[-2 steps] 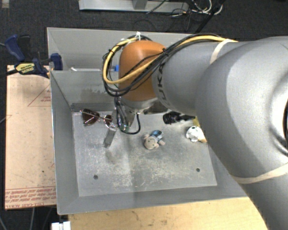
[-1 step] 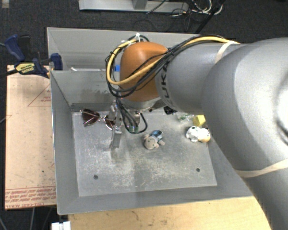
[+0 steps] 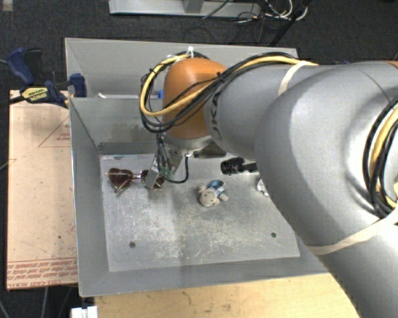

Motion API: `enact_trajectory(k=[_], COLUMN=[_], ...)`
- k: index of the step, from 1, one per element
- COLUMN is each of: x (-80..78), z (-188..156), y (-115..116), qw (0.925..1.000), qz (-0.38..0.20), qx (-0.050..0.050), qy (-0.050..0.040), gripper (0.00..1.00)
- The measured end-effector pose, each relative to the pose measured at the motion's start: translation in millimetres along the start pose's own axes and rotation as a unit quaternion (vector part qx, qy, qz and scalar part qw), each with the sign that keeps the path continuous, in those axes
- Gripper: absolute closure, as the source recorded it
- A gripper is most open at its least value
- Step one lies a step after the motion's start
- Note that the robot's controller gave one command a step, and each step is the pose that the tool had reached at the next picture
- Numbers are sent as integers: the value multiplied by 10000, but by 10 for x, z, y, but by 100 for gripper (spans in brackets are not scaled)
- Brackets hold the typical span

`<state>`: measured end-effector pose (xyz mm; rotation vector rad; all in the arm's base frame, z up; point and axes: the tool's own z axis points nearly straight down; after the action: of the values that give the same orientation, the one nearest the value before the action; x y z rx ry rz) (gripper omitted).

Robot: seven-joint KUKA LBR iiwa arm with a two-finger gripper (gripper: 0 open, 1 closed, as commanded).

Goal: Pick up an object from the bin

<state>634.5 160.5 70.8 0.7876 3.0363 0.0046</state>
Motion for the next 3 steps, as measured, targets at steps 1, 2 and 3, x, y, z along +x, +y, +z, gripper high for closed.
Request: enact_trajectory(k=[1, 2, 3], x=[0, 1, 4], z=[0, -21, -78], y=[0, -1, 0], qw=[10000, 10000, 10000], qz=[0, 1, 1], qx=[0, 2, 7], qy=[0, 4, 13], gripper=[100, 100, 100])
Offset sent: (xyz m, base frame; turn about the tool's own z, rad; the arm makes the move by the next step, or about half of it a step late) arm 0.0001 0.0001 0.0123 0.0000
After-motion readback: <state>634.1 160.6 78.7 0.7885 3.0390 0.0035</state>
